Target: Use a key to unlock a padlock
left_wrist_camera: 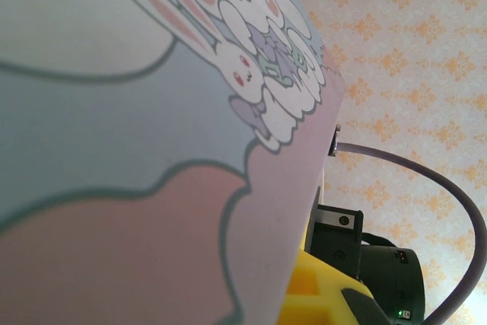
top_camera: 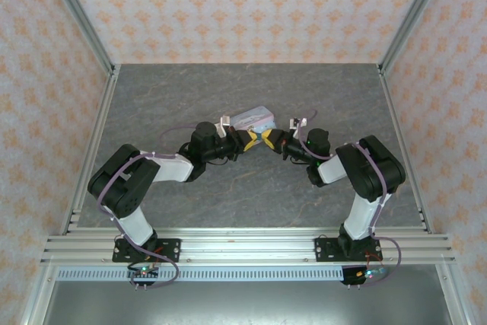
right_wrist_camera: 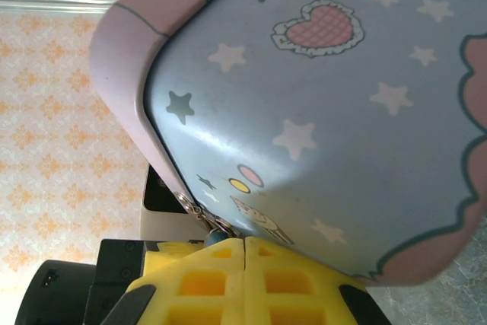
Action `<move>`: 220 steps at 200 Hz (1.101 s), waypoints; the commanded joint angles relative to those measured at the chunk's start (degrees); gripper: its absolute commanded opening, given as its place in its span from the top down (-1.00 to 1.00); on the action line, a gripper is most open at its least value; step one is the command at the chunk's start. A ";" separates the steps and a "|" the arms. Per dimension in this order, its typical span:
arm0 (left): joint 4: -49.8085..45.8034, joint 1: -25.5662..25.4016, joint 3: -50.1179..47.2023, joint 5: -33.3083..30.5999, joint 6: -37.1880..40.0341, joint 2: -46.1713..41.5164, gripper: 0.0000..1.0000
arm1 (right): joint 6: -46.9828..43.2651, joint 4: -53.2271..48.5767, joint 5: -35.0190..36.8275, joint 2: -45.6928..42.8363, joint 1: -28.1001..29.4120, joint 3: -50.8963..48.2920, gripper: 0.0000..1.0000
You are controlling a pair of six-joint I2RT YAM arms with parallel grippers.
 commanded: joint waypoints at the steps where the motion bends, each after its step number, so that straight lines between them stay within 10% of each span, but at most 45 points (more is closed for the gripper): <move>1: 5.17 -1.80 1.49 2.23 -0.03 -0.54 1.00 | 0.47 1.70 -0.76 0.49 3.42 3.77 1.00; 196: -12.28 -0.42 -0.05 2.06 21.93 2.03 1.00 | 7.13 5.76 8.06 6.32 5.82 -2.97 1.00; 220: -11.91 0.67 -0.81 2.47 22.28 2.64 1.00 | 6.47 4.31 8.96 5.11 5.83 -3.76 0.54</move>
